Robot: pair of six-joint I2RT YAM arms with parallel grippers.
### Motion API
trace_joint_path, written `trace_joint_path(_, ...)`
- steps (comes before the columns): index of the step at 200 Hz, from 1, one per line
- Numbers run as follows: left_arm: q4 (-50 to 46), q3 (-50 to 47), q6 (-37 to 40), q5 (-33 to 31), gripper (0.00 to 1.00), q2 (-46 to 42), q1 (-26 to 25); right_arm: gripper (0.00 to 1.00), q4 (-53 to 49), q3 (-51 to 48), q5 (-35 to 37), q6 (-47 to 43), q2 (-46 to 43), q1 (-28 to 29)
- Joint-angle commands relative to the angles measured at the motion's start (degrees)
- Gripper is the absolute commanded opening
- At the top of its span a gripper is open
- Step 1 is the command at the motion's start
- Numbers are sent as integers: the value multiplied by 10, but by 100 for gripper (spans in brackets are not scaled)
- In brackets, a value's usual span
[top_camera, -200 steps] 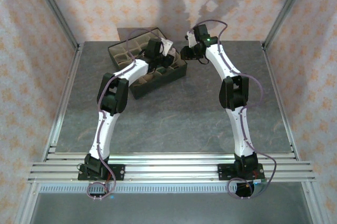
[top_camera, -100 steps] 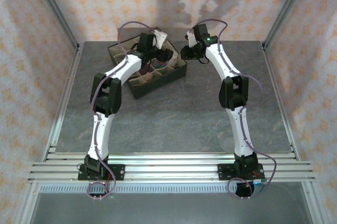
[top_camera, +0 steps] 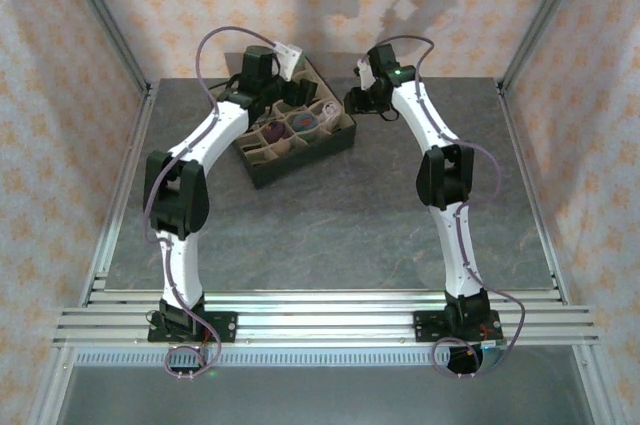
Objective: Roll the socks
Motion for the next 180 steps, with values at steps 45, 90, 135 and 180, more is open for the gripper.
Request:
trace_joint_path(45, 18, -244, -17, -137, 77, -220, 36, 57, 109, -255, 46, -2, -245, 0)
trace_joint_path(90, 41, -448, -29, -208, 79, -376, 59, 63, 219, -497, 98, 21, -413, 0)
trace_joint_path(135, 120, -623, -74, -304, 89, -487, 72, 69, 367, -748, 180, 40, -566, 0)
trace_joint_path(180, 160, -724, -79, -392, 99, -542, 76, 99, 554, -962, 359, 26, -666, -3)
